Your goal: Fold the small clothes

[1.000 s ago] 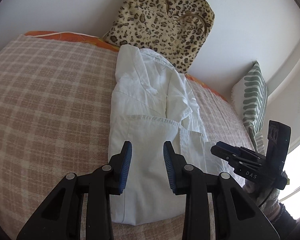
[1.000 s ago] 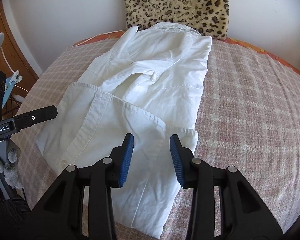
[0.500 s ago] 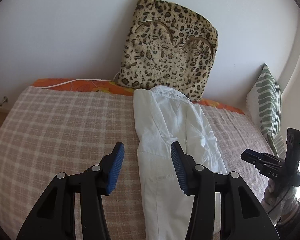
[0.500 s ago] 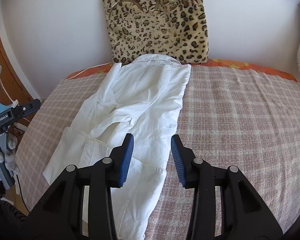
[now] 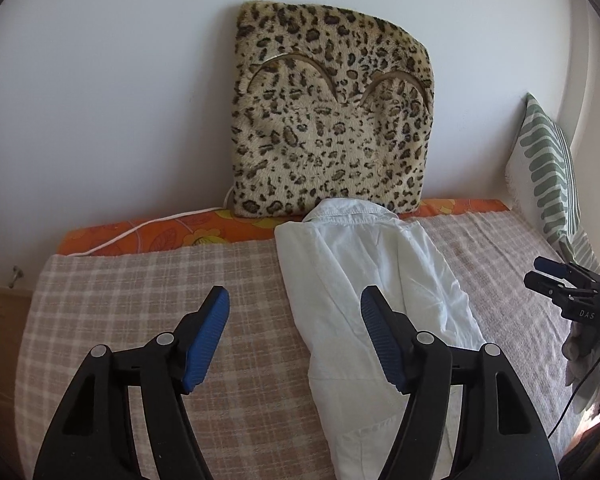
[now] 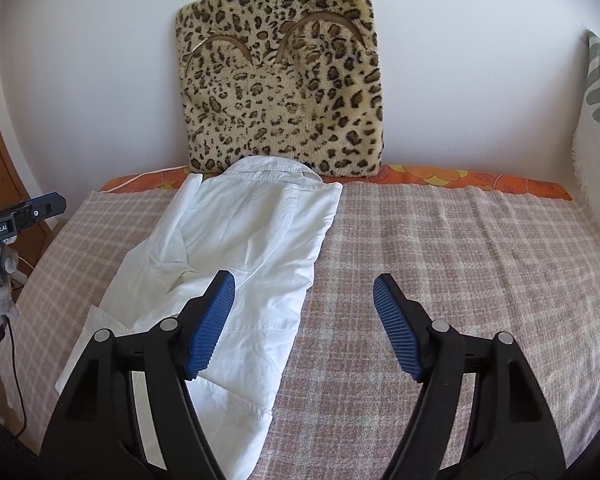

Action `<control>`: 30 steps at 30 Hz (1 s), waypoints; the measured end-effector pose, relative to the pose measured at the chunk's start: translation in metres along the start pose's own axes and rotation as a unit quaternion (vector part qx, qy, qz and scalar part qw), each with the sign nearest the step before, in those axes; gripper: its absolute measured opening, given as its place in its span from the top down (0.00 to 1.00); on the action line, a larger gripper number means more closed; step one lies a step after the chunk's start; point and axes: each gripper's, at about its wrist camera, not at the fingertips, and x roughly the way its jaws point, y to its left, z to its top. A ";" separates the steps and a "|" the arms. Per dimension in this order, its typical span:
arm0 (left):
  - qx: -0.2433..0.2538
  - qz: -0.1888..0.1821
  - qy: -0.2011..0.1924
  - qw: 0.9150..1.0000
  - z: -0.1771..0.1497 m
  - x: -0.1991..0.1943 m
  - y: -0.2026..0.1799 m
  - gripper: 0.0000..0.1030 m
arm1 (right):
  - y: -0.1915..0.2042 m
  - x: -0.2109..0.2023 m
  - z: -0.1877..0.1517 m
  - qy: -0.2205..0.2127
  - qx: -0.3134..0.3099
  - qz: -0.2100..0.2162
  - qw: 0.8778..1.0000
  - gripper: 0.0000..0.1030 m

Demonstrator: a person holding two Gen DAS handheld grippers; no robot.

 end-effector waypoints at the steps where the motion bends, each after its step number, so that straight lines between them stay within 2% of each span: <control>1: 0.003 0.002 -0.002 1.000 0.002 0.004 0.002 0.34 | -0.003 0.002 0.004 -0.005 -0.001 -0.001 1.000 0.21; 5: -0.004 -0.007 -0.001 1.000 0.009 0.026 0.012 0.34 | -0.017 0.022 0.018 0.003 0.000 0.000 1.000 0.19; 10: -0.043 -0.052 0.034 0.997 0.020 0.069 0.032 0.34 | -0.034 0.065 0.035 0.045 0.022 0.032 0.998 0.19; 14: -0.071 -0.073 0.065 0.993 0.022 0.109 0.042 0.34 | -0.045 0.107 0.048 0.072 0.045 0.056 0.995 0.20; 16: -0.082 -0.087 0.089 0.989 0.021 0.131 0.043 0.35 | -0.050 0.129 0.052 0.087 0.062 0.071 0.992 0.27; 19: -0.071 -0.087 0.109 0.988 0.021 0.158 0.038 0.36 | -0.060 0.163 0.054 0.109 0.096 0.094 0.985 0.41; 22: -0.062 -0.085 0.117 0.988 0.022 0.178 0.034 0.37 | -0.065 0.189 0.054 0.119 0.113 0.107 0.981 0.47; 25: -0.063 -0.082 0.128 0.986 0.025 0.199 0.033 0.50 | -0.064 0.209 0.057 0.128 0.111 0.118 0.979 0.57; 26: -0.066 -0.084 0.130 0.986 0.026 0.203 0.033 0.56 | -0.063 0.213 0.059 0.125 0.108 0.118 0.979 0.59; 28: -0.069 -0.095 0.128 0.985 0.028 0.210 0.031 0.59 | -0.063 0.219 0.063 0.121 0.107 0.127 0.979 0.61; 30: -0.067 -0.096 0.125 0.985 0.028 0.215 0.028 0.67 | -0.063 0.226 0.067 0.122 0.112 0.134 0.977 0.62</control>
